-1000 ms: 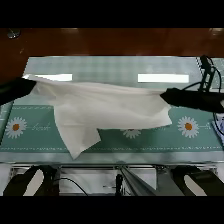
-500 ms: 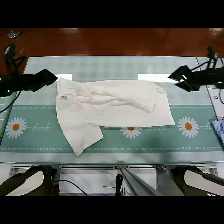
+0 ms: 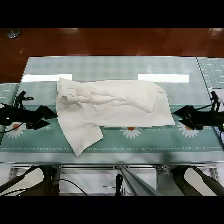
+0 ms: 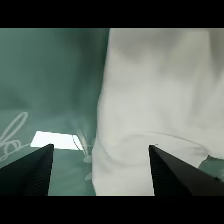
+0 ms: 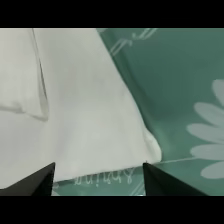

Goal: Fold the shirts.

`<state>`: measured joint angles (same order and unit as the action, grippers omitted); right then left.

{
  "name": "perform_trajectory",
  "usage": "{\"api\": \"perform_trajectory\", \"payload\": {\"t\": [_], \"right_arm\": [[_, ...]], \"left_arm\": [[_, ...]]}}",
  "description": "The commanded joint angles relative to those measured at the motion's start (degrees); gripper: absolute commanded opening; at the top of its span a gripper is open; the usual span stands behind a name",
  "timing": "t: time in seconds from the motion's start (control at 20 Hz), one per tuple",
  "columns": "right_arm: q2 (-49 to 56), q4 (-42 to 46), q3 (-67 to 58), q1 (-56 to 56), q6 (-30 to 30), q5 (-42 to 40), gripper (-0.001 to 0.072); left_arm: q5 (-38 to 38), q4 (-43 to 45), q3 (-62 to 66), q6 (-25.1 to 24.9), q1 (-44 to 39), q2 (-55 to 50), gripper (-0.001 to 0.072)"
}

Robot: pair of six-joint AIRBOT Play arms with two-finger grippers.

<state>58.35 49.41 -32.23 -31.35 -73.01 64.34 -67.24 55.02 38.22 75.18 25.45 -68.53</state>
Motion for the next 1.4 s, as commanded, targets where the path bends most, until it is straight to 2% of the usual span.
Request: {"api": "perform_trajectory", "payload": {"t": [0.0, 0.1, 0.25, 0.3, 0.4, 0.55, 0.6, 0.7, 0.8, 0.95, 1.1, 1.15, 1.2, 1.25, 1.35], "right_arm": [[-2.7, -5.4, 8.7, -0.7, 4.8, -2.6, 0.0627], [-2.7, -5.6, 8.9, -0.7, 4.8, -2.8, 0.0627], [-2.7, -5.6, 8.3, -0.8, 4.7, -3.8, 0.0627], [-2.7, -5.4, 7.2, -0.8, 4.4, -4.2, 0.0627], [-2.7, -0.8, 3.2, -2.3, 2.4, -3.7, 0.0627], [-2.6, 12.8, 2.3, -5.0, -7.0, -0.2, 0.0627], [-2.2, 12.3, 3.8, -4.9, -7.5, -0.3, 0.0627], [-0.1, 8.0, 5.8, -2.9, -3.7, -1.7, 0.0624], [3.1, 4.8, 5.7, 0.5, -2.5, -3.5, 0.0621], [8.1, -0.6, 3.8, 4.3, -2.1, -9.8, 0.0621], [13.7, -4.3, 0.1, 8.3, -1.7, -10.9, 0.0598], [15.4, -4.4, -1.1, 10.4, -1.7, -10.9, 0.0498], [16.7, -4.4, -2.5, 12.4, -1.6, -10.9, 0.0215], [17.2, -4.4, -4.2, 14.0, -0.4, -10.3, 0.0024], [17.0, -4.3, -10.6, 15.5, -0.2, -7.0, 0.0019]], "left_arm": [[0.9, -8.6, -2.9, -4.0, 0.9, -2.5, 0.0697], [1.7, -12.0, -2.9, -5.8, -0.7, -4.4, 0.0697], [3.9, -12.1, -2.9, -5.8, -5.8, -7.4, 0.0695], [4.9, -12.2, -2.9, -5.8, -7.3, -7.8, 0.0641], [4.1, -12.6, -2.7, -7.7, -8.8, -7.8, 0.003], [1.8, -13.1, -0.8, -10.3, -8.6, -7.8, 0.0025], [1.9, -13.1, -0.3, -10.3, -8.7, -7.8, 0.0025], [2.1, -13.1, 0.1, -10.2, -8.7, -7.8, 0.0025], [2.1, -13.1, 0.1, -10.2, -8.7, -7.8, 0.0025], [2.1, -13.1, 0.1, -10.2, -8.7, -7.8, 0.0025], [2.2, -13.1, -0.2, -10.5, -8.7, -7.8, 0.0026], [2.2, -13.1, -0.2, -10.5, -8.8, -7.8, 0.0026], [2.2, -13.2, -0.2, -10.5, -9.0, -7.8, 0.0026], [2.1, -13.6, 0.0, -10.5, -9.1, -7.6, 0.0026], [2.1, -17.9, 1.7, -11.4, -9.0, -6.0, 0.0026]]}}
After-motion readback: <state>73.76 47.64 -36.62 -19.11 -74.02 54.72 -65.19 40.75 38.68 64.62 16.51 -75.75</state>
